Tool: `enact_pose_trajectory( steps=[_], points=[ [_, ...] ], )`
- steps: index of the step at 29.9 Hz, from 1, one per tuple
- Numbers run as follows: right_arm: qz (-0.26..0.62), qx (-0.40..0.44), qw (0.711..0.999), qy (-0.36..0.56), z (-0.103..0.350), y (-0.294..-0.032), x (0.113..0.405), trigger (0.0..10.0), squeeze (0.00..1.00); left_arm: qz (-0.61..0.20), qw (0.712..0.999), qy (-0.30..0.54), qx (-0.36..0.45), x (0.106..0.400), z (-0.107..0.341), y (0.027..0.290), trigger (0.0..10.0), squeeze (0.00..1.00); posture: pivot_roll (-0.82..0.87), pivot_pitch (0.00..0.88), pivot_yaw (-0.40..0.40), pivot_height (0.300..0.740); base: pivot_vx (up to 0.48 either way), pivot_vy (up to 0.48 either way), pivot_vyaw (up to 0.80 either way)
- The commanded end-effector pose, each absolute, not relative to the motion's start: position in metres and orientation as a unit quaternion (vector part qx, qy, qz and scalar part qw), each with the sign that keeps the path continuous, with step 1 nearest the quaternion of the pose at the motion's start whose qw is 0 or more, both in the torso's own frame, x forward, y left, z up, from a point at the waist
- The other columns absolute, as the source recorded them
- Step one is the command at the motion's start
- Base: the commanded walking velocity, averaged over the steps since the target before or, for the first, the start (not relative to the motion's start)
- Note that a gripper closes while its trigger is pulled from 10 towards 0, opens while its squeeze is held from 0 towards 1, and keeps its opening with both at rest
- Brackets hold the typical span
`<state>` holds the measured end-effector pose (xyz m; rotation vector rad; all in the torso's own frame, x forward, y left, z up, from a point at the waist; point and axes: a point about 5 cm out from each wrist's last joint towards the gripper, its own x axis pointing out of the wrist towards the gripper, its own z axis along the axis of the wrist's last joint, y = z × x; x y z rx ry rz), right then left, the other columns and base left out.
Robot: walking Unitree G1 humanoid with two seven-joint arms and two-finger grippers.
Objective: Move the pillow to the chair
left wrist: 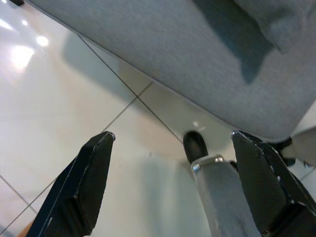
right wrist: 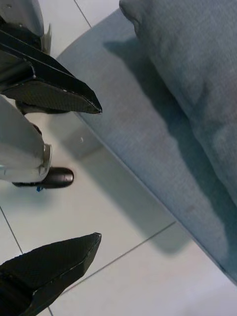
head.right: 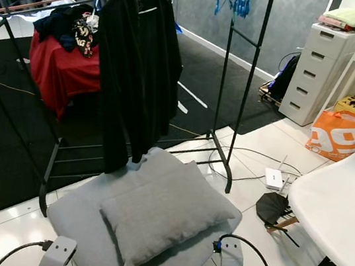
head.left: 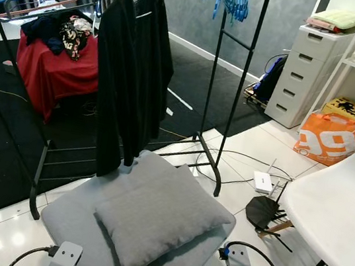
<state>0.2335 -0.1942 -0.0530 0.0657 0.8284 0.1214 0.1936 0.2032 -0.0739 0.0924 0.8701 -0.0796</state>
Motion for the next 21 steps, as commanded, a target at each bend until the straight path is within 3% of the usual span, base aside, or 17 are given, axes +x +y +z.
enact_pose_trajectory(
  steps=[1, 7, 21],
  points=[
    [0.053, 0.053, 0.913, 0.400, -0.0538, -0.1928, 0.2323, 10.0, 0.00, -0.027, 0.908, 0.416, 0.041, 0.1913, -0.0739, 0.2077, 10.0, 0.00, -0.20, 0.039, 0.039, 0.731, 0.000, 0.000, 0.00],
    [-0.033, 0.228, 0.908, 0.349, -0.0548, -0.1876, 0.2306, 10.0, 0.00, -0.019, 0.920, 0.392, 0.013, 0.1935, -0.0714, 0.2064, 10.0, 0.00, -0.20, 0.043, 0.041, 0.711, 0.000, 0.000, 0.00],
    [-0.049, 0.308, 0.902, 0.300, -0.0526, -0.1842, 0.2312, 10.0, 0.00, -0.016, 0.920, 0.393, 0.004, 0.1915, -0.0723, 0.2066, 10.0, 0.00, -0.21, 0.034, 0.047, 0.681, 0.000, 0.000, 0.00]
  ],
)
